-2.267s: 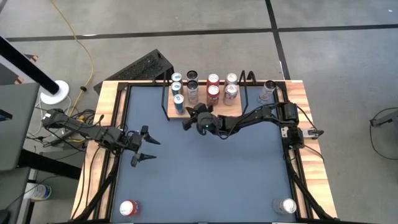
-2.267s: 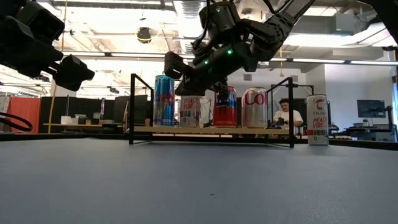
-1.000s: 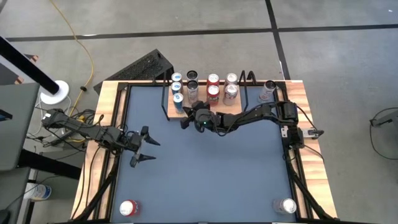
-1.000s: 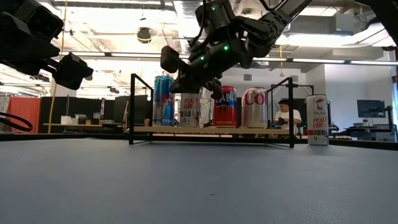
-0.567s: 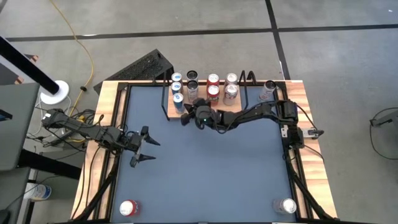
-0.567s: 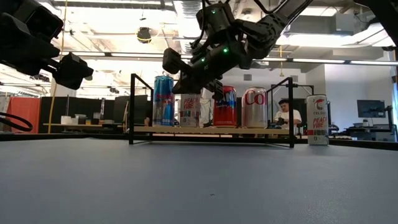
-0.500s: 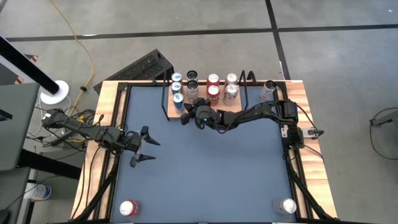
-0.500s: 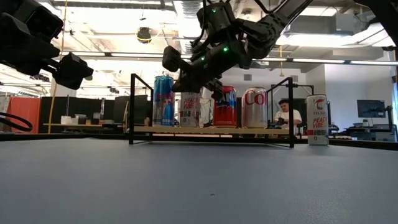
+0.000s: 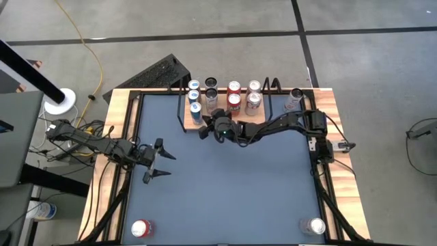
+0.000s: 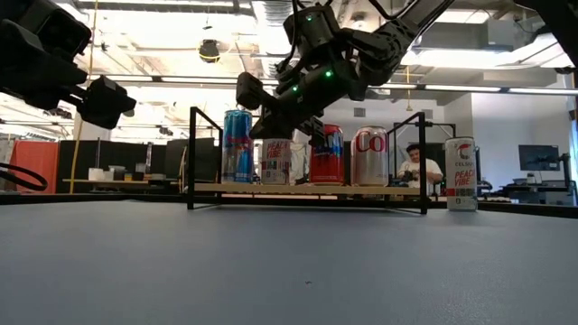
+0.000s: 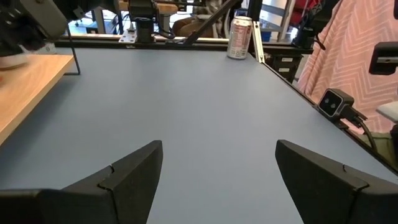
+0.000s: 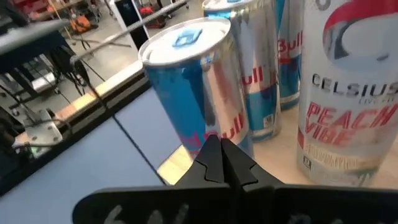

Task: Place canned beverage on shelf
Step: Put the blue soda can on the shelf aligned with the other blue soda cans, then put the white-pink soda can on the shelf aligned with the other white-pink soda cans

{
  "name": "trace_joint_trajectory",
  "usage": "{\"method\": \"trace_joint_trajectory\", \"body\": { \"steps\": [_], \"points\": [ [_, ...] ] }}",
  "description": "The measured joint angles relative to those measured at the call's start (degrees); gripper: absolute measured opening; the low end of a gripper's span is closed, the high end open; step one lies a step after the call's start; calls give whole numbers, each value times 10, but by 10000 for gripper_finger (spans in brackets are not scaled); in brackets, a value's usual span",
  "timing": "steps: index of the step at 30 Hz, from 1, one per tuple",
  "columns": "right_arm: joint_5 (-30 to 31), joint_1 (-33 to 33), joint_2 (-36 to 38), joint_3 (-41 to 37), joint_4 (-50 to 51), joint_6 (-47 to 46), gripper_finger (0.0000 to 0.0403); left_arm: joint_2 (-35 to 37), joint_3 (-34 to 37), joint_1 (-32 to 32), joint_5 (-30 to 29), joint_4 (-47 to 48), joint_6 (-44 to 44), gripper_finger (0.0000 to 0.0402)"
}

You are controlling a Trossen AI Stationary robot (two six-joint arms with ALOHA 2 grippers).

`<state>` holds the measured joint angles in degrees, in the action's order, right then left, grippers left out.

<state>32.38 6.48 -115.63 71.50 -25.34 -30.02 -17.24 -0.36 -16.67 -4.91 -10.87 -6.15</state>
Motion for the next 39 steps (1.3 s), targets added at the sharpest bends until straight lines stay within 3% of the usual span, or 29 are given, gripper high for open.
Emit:
{"method": "trace_joint_trajectory", "body": {
  "steps": [26,31,39],
  "points": [
    [-3,3,1,33,40,-23,0,0,0,0,0,0,10,302],
    [-10,-16,59,32,191,-26,0,0,0,0,0,5,7,302],
    [-78,-20,282,33,525,-33,0,0,0,0,-10,19,10,302]
  ]
}}
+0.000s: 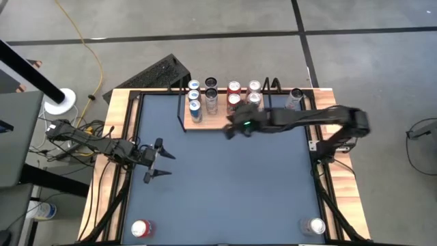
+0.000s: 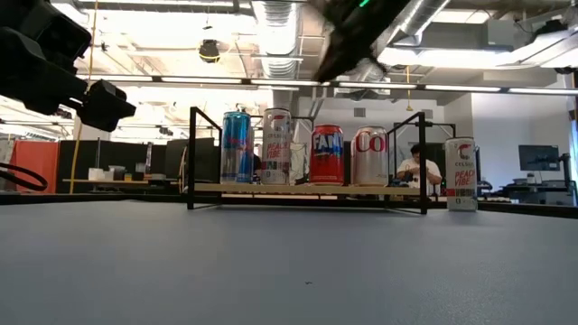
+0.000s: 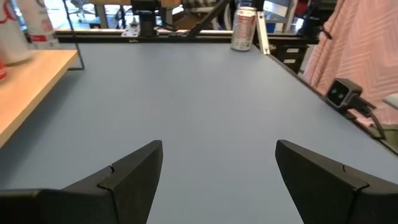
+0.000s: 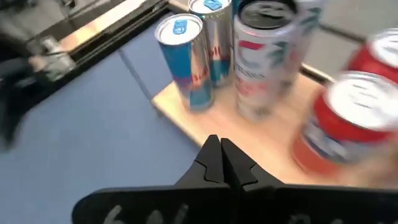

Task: Place canned beverage on shelf
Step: Put the white-pink soda can on the shelf aligned with the other white-pink soda cans

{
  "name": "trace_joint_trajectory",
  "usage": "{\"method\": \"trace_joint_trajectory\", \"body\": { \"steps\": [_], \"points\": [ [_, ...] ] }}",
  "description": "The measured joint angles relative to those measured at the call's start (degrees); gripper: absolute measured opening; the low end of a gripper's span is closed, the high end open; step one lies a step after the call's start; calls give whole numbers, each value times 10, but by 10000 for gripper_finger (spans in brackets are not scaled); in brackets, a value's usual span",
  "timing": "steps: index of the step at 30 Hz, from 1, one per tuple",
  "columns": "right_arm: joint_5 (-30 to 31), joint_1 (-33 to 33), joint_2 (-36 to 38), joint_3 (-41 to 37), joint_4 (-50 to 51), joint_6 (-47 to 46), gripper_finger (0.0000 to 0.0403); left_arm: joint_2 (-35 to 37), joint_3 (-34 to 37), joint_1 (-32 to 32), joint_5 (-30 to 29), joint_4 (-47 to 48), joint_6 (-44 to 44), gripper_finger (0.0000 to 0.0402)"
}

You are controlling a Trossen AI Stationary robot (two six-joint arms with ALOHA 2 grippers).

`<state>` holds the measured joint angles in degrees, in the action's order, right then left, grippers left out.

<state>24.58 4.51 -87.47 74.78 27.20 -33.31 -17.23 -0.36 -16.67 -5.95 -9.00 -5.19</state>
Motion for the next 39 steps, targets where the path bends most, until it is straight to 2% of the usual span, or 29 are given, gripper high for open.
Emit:
{"method": "trace_joint_trajectory", "body": {
  "steps": [5,8,13,16,21,26,30,35,39],
  "points": [
    [-17,62,135,0,204,-30,0,0,0,0,-20,26,-27,302],
    [-14,125,191,0,271,-28,0,0,0,0,-20,39,-57,302],
    [-24,252,231,0,344,10,1,0,0,0,-22,42,-64,302],
    [-31,324,229,0,367,45,19,0,0,0,-22,45,-65,302],
    [-68,419,194,0,376,109,100,0,0,0,-22,62,-65,302],
    [-67,492,150,0,377,141,217,0,0,0,-22,60,-65,302],
    [-58,496,128,8,366,160,294,0,0,0,-22,60,-65,302],
    [-36,491,100,8,371,135,343,0,0,0,-22,60,-64,302],
    [-26,503,67,7,391,120,354,0,0,0,-22,60,-65,302]
  ]
}}
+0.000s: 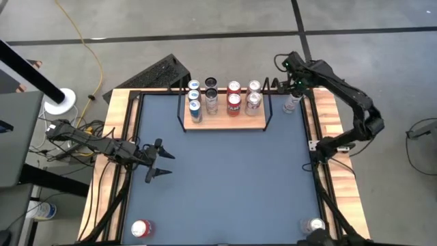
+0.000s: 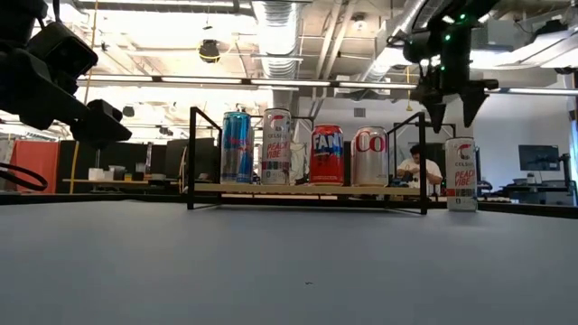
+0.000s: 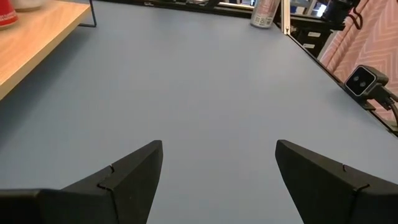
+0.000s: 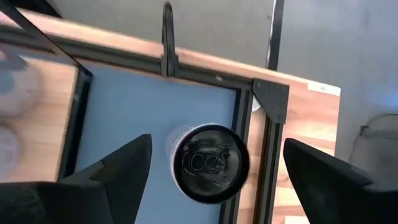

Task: Place canned beverage on shelf
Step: Put the white-pink soda can on the shelf aligned with the other white-pink soda cans

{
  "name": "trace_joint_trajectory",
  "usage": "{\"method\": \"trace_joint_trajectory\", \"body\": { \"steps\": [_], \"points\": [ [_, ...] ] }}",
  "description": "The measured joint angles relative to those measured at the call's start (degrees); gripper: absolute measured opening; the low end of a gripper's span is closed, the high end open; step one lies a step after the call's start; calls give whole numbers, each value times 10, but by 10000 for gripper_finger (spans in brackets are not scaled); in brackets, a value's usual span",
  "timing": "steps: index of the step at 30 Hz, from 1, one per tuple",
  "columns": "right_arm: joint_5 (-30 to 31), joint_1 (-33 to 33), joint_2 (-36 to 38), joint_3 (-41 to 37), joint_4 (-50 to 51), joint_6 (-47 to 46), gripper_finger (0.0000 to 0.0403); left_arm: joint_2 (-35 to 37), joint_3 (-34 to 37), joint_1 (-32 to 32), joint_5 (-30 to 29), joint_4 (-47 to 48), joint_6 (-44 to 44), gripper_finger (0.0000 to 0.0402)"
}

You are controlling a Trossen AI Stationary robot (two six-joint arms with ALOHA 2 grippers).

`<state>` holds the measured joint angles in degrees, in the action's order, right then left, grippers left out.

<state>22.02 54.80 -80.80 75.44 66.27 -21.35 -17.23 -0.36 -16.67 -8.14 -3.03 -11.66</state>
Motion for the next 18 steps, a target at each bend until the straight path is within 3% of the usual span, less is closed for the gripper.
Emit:
{"method": "trace_joint_trajectory", "body": {
  "steps": [11,18],
  "points": [
    [-24,5,-69,-2,45,-5,347,0,0,0,0,0,0,302],
    [-39,7,-77,-18,40,-7,335,0,0,0,0,0,0,302]
  ]
}}
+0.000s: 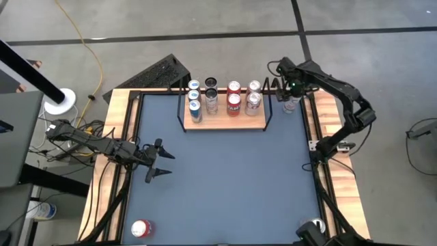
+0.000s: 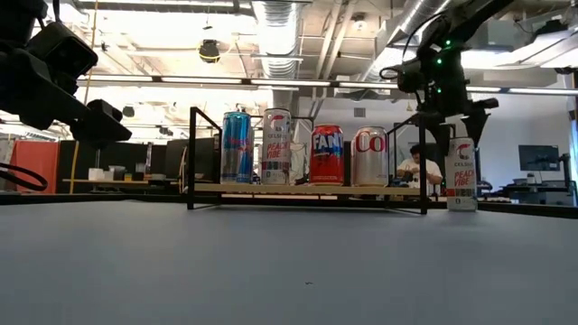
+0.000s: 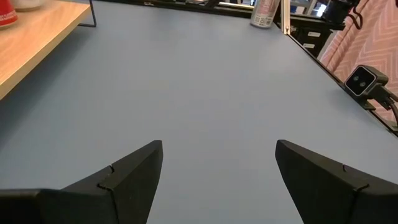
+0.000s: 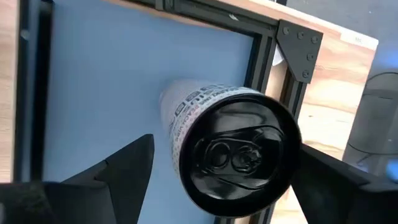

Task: Place canned beverage on shelf
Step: Put the white-pink soda can on the shelf aligned with the other white-pink soda cans

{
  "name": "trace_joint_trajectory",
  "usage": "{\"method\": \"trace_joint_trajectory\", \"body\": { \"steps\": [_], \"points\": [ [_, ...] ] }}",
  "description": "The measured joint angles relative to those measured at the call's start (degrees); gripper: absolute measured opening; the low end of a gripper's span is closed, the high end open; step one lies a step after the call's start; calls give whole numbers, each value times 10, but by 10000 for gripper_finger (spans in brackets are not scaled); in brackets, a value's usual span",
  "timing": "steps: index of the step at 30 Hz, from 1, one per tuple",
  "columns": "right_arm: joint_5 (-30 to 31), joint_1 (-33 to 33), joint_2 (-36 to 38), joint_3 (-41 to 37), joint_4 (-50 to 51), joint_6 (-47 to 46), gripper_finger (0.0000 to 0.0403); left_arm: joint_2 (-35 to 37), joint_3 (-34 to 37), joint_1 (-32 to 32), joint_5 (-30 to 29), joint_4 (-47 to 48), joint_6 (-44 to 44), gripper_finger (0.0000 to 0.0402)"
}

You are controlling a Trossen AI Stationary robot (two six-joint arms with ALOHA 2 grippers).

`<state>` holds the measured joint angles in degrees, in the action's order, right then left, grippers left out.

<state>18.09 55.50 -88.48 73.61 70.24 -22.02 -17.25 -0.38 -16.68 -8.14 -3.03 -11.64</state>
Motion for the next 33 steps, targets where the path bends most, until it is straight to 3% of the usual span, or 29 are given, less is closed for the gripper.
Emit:
{"method": "trace_joint_trajectory", "body": {
  "steps": [16,25,33],
  "points": [
    [-2,-7,45,0,-4,17,190,0,0,0,0,0,0,302],
    [-14,-76,110,0,54,-12,207,0,0,0,0,0,0,302],
    [-60,-249,168,0,146,-118,207,0,0,0,0,0,0,302]
  ]
}}
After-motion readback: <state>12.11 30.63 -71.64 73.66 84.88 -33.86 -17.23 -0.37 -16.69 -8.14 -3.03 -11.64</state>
